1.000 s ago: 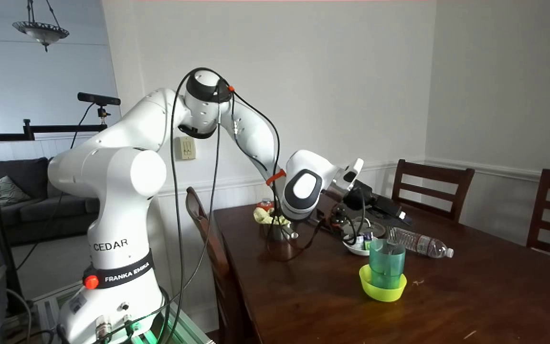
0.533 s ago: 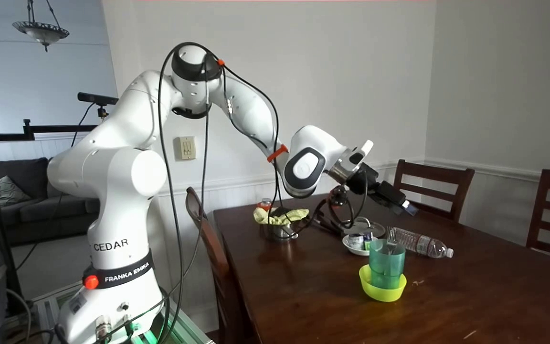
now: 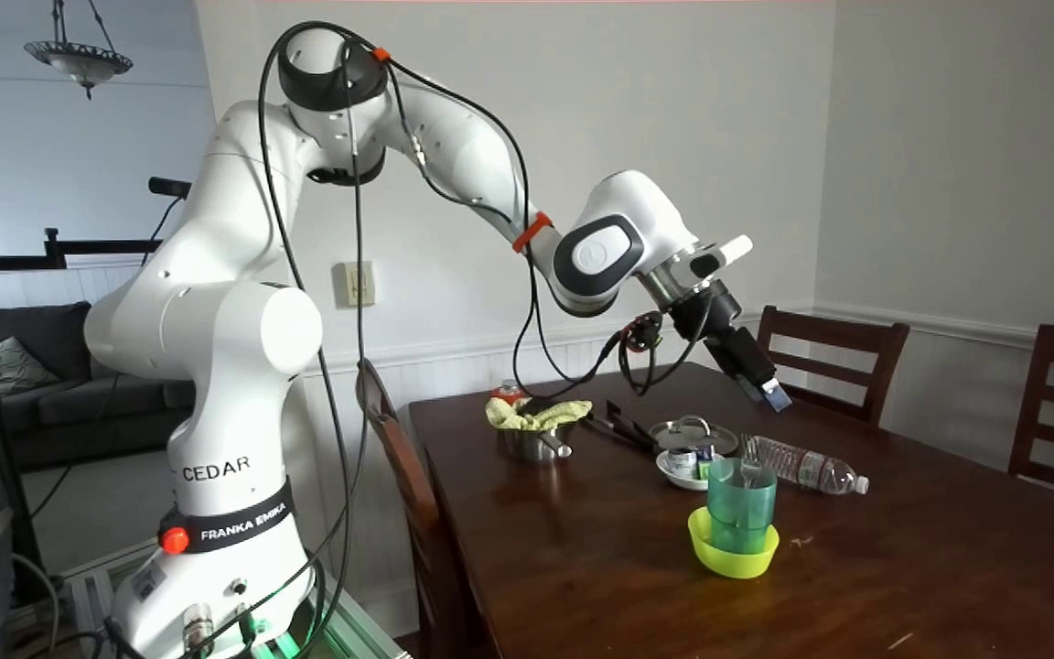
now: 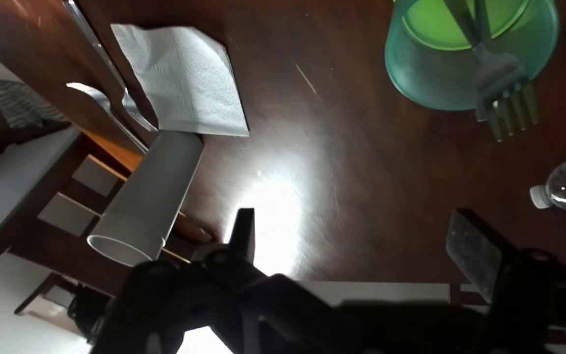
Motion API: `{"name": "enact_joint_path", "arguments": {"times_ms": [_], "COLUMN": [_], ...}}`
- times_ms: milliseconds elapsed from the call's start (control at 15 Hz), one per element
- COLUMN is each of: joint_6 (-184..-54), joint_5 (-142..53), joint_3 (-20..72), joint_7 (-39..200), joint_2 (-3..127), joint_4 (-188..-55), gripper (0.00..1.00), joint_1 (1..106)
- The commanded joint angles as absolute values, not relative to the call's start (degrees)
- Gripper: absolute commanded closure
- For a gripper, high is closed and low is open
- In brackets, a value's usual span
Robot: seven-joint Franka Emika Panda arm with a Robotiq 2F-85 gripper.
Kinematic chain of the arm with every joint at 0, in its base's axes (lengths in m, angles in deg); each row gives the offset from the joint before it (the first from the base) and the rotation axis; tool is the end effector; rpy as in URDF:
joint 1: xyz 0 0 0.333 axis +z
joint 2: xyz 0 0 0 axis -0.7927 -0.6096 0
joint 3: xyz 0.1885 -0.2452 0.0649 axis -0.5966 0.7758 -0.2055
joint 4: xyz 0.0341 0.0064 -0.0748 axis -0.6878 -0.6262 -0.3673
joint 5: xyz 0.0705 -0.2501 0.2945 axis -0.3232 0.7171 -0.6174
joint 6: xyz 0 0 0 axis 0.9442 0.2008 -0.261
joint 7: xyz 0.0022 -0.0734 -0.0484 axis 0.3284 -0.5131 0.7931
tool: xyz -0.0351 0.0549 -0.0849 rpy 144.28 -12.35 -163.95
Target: Pick up the spoon from the table and put it in the blue cup that is in the yellow bowl, pick up the fork and put it in the blue cup that is in the yellow bowl
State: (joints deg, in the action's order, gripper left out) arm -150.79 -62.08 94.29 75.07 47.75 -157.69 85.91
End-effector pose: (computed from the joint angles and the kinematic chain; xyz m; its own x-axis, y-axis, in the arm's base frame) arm 0.4590 -0.3493 0.3445 0.5586 -0.6201 0.5508 -0.8148 -0.5343 0.2249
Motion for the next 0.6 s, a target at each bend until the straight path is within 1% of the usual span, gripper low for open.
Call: {"name": "enact_joint_path", "arguments": {"times_ms": [0,200,267,533], "joint_6": [-141.0,-134.9,-138.6,-138.0], "joint_5": [-61.6,-61.8,-61.2,-61.2], "joint_3": [96.4,97.6,96.4,96.4], "joint_7": [74.8,74.0,73.9,74.0], "joint_2": [55.7,58.5,54.6,54.5], "joint_4": [-156.2,-154.6,-155.1,-154.8], "gripper": [0.0,0.0,0.0,0.0], "joint_1": [87.4,88.1,86.8,86.8]}}
